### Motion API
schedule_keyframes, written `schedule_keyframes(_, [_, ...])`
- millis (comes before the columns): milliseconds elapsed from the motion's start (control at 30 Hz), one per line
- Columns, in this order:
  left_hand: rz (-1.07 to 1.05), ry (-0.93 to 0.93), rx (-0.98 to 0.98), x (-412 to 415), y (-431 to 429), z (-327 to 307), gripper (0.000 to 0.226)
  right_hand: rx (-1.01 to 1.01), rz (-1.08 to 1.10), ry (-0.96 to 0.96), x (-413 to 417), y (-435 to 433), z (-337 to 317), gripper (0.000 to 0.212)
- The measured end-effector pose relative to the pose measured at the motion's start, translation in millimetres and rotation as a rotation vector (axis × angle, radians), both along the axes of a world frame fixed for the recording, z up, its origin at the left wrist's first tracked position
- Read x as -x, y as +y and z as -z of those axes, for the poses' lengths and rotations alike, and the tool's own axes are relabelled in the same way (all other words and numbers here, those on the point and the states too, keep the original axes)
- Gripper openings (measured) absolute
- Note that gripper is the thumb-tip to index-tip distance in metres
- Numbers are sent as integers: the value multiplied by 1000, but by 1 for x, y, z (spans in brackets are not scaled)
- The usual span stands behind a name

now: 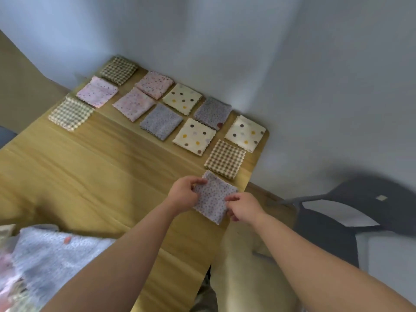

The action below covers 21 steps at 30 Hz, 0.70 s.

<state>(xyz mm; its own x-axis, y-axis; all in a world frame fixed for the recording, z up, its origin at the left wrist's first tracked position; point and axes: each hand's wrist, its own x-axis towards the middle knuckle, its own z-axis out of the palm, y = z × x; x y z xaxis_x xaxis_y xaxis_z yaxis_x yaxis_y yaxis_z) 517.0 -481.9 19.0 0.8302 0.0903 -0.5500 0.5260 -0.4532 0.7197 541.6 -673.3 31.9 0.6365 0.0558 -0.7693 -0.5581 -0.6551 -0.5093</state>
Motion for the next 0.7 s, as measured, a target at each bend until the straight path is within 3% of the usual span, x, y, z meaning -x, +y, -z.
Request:
schedule_keyframes(133, [15,24,-50,-19,6,22,59,34,-2,32,-19,4,20,14])
schedule_keyframes(300, [149,57,-152,-18,10,39,61,69,-66,59,-22,5,37,33])
schedule_keyframes(400, [171,8,-231,-9,15,40,53,94,-123,9,-16,5,35,31])
schedule_keyframes(500, [70,-24,-252,5,19,29,43,137,-177,-60,-4,3,19,16])
schedule_keyframes(700, [-133,-113,-264,79,15,-14,31,16,-267,-124,57,5,-25,15])
